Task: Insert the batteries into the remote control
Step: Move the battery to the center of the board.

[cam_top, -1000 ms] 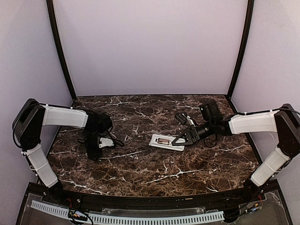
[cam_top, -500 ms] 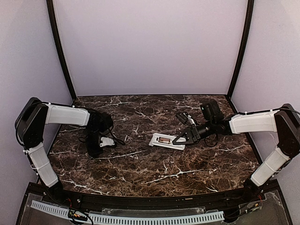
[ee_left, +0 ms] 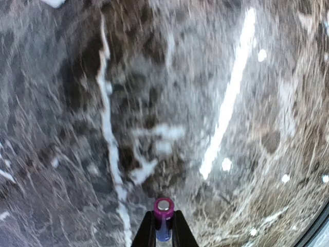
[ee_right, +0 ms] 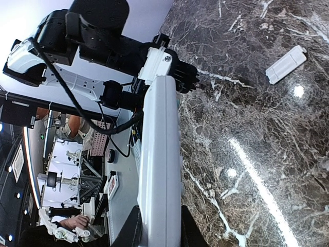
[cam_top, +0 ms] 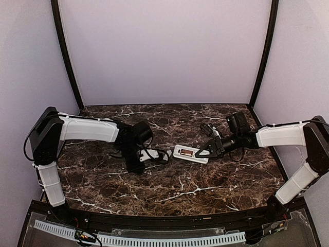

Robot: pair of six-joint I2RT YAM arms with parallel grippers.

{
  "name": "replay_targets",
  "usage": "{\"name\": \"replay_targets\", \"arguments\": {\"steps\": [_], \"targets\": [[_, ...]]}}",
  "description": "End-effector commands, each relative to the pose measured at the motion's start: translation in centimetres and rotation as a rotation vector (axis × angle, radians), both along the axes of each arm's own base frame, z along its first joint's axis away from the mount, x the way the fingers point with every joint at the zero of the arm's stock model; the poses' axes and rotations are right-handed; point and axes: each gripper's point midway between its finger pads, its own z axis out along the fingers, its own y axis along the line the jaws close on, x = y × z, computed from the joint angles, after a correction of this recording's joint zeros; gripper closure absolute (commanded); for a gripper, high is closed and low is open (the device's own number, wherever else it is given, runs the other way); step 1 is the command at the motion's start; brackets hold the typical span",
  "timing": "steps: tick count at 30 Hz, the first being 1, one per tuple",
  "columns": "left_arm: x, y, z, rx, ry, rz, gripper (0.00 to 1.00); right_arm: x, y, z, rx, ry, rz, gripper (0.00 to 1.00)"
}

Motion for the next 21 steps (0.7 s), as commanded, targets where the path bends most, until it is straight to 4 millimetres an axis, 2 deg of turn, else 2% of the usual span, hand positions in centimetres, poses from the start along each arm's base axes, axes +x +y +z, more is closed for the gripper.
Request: {"name": "replay_targets", "arguments": {"steps": [1,3,7,10,12,16,21], "targets": [[1.4,-5.5,0.9,-0.139,-0.014,0.003,0.94,-0.6,-1.2,0.0,-0.006,-0.012,-0.02,1.0],[1.6,-6.2,0.4,-0.139,-0.028,-0.006,0.93,-1.0,-1.5,-0.3,-0.015,-0.002,-0.027,1.0],[2.1,-6.3,-0.7,-0.138,-0.056,-0.009,0.9,-1.4,-1.9,-0.5,-0.028,0.002,-0.039,1.0],[1.5,-6.2,-1.7,-0.147,-0.046,-0.008,0.86,-1.3,-2.0,-0.5,-0.033,0.001,-0.042,1.0],[1.5,-6.2,-1.9,-0.15,-0.06,-0.007,0.82,-1.3,-2.0,-0.5,-0.036,0.0,-0.044,1.0],[1.6,-5.9,-2.1,-0.16,-0.087,0.012,0.65,-1.2,-1.9,-0.5,-0.038,-0.001,-0.041,1.0],[1.0,-5.7,-2.1,-0.222,-0.115,0.001,0.61,-1.1,-2.0,-0.4,-0.044,-0.008,-0.037,1.0]]}}
